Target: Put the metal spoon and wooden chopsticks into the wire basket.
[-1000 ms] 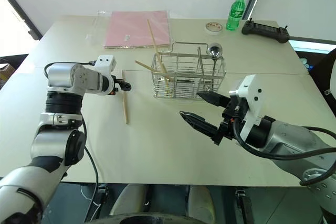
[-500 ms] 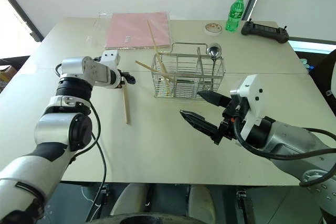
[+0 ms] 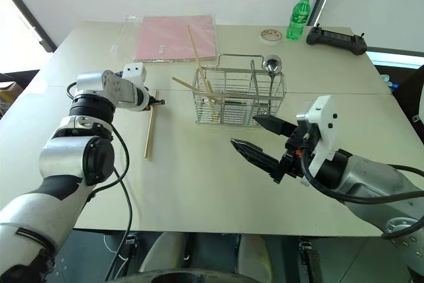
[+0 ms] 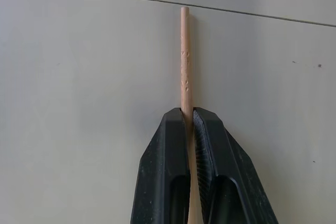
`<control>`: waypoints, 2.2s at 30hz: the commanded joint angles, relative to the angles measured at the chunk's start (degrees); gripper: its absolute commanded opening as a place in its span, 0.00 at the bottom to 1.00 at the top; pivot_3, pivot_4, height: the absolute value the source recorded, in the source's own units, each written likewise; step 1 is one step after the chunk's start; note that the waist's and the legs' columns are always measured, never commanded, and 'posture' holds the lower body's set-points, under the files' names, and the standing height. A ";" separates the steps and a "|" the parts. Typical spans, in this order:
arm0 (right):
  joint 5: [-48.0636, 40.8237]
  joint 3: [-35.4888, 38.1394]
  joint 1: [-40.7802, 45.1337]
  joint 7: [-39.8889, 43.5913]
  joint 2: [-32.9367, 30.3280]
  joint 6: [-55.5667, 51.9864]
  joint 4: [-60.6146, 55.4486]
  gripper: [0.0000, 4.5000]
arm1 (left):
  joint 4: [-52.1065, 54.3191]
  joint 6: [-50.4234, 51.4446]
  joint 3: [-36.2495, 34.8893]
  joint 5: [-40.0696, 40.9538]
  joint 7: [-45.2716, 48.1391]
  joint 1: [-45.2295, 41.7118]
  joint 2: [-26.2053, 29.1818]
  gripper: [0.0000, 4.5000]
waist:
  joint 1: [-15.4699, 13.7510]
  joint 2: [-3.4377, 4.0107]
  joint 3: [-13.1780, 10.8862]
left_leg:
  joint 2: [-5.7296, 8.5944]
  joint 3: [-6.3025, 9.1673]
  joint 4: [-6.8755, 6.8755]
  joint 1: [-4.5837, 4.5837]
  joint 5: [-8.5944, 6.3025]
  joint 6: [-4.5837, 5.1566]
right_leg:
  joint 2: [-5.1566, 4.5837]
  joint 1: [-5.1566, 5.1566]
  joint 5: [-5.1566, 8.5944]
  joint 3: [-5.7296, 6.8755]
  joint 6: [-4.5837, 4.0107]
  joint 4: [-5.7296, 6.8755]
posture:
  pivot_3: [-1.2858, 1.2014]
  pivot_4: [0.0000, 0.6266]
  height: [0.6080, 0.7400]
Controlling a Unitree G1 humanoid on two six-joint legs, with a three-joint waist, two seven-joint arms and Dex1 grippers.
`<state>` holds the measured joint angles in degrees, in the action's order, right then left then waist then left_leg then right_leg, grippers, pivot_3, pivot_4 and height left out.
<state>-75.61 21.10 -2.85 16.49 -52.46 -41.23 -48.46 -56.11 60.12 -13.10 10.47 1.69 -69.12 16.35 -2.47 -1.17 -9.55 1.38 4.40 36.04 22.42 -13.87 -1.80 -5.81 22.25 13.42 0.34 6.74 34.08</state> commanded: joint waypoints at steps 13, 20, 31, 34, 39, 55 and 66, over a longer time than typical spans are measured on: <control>-2.56 4.13 -2.15 1.43 -1.22 0.64 -0.28 0.89 | 27.39 -37.49 -13.10 13.32 14.62 -1.24 2.03 0.01 | 0.31 -0.45 -0.26 | -0.13 -0.08 -0.20 0.40 0.05 -0.09 | -0.03 0.51 -0.08 -0.02 0.08 -0.05 | 0.52 0.24 0.86; -2.65 1.44 0.33 -0.64 -0.10 1.25 0.16 0.89 | 37.89 -40.54 -8.51 17.91 18.50 -6.07 -0.98 0.01 | -0.15 -0.28 -0.13 | 0.08 -0.09 -0.07 0.42 0.04 -0.28 | -0.08 0.34 -0.06 0.00 0.06 -0.12 | 0.52 0.24 0.86; -3.97 2.76 -0.96 -3.87 0.15 1.75 -1.34 0.89 | 39.37 -40.66 -0.96 19.52 23.03 -4.90 -8.88 0.01 | 0.34 -0.32 -0.17 | -0.07 -0.14 -0.05 0.21 -0.02 -0.12 | 0.09 0.04 0.02 0.00 -0.11 -0.39 | 0.52 0.24 0.86; -4.64 3.94 -2.03 -4.99 -0.07 2.08 -2.05 0.89 | 39.79 -42.63 2.28 17.04 24.87 -1.93 -8.97 0.01 | 0.23 -0.31 -0.16 | -0.16 -0.08 -0.06 0.19 -0.08 -0.01 | 0.23 0.07 -0.02 0.00 -0.01 -0.18 | 0.52 0.24 0.86; -6.36 5.48 -3.40 -6.95 0.02 2.92 -3.30 0.89 | 43.16 -40.68 3.70 18.02 24.29 3.78 -10.04 0.01 | 0.28 -0.32 -0.17 | -0.16 -0.09 -0.02 0.15 -0.09 0.01 | 0.23 0.08 0.04 -0.03 -0.11 -0.10 | 0.52 0.24 0.86; -8.26 5.78 -3.12 -9.07 -1.18 4.17 -3.09 0.89 | 50.42 -36.99 5.83 20.01 21.77 9.59 -15.16 0.72 | 0.17 -0.32 -0.18 | -0.17 -0.09 0.06 0.18 -0.09 0.01 | 0.25 0.04 0.06 -0.06 -0.15 -0.18 | 0.52 0.24 0.86; -5.36 12.80 -2.40 -1.70 -6.38 1.62 4.34 0.89 | 46.02 -26.09 4.91 25.89 46.52 5.70 9.19 0.98 | 1.29 -0.22 -0.18 | -0.21 -0.14 0.04 0.07 -0.09 0.01 | 0.30 0.10 0.08 -0.07 -0.25 -0.04 | 0.52 0.24 0.86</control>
<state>-81.41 30.28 -5.50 12.61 -57.78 -39.52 -45.16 -9.83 34.72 -7.96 36.71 41.62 -61.52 22.68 -1.19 -1.39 -9.74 1.16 4.27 36.04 22.48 -13.96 -1.79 -5.51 22.34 13.53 0.27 6.45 34.05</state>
